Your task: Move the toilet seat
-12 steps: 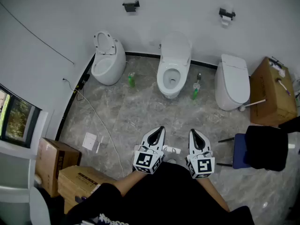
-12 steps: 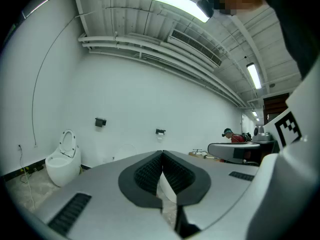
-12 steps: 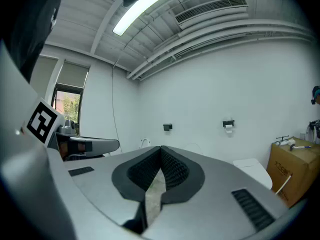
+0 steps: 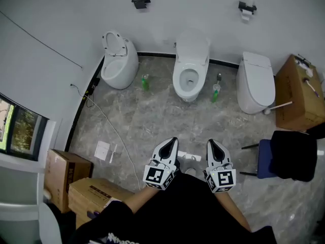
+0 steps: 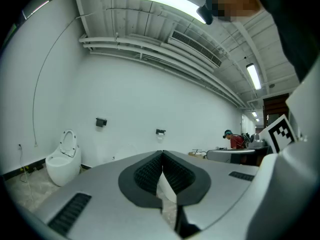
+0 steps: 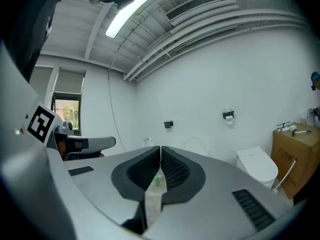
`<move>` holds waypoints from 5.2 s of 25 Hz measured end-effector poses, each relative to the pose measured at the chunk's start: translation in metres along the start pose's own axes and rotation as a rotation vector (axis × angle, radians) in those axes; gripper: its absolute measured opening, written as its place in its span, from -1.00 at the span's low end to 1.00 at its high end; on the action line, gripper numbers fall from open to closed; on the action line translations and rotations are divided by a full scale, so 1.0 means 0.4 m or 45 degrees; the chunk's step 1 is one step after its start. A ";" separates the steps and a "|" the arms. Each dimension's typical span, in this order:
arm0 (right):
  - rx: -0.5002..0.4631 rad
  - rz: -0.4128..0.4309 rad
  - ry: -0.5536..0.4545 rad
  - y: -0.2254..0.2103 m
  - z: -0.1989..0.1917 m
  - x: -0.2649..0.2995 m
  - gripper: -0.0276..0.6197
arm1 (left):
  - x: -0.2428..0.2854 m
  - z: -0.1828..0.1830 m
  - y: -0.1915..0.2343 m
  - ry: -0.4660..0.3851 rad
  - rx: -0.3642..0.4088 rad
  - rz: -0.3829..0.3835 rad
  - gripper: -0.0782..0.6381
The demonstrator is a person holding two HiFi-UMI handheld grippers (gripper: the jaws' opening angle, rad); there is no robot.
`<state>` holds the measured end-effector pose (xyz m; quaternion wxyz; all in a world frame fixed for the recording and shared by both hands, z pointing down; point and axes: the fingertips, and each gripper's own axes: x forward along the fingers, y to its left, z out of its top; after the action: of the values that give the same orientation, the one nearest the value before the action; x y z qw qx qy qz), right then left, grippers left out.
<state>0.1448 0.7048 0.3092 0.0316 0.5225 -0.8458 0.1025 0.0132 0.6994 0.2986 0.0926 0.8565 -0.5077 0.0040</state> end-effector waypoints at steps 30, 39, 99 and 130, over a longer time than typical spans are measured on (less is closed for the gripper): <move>-0.100 0.071 0.176 -0.025 0.080 0.666 -0.82 | 0.452 0.049 0.549 0.084 -0.011 0.041 -0.74; -0.222 -0.071 0.173 -0.046 0.141 0.877 -0.82 | 0.583 0.069 0.754 0.087 -0.066 0.015 -0.74; 0.251 -0.143 0.941 -0.885 -1.226 1.688 -0.81 | 1.465 -1.257 1.145 0.922 -0.333 0.168 -0.73; 0.989 -0.241 1.033 -0.927 -1.512 1.697 -0.07 | 1.476 -1.575 1.151 1.097 -0.855 0.340 0.02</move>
<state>0.1359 0.0737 1.0611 0.1686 0.4882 -0.6155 0.5954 -0.0465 0.0739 1.0484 0.5581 0.6292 -0.5013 0.2033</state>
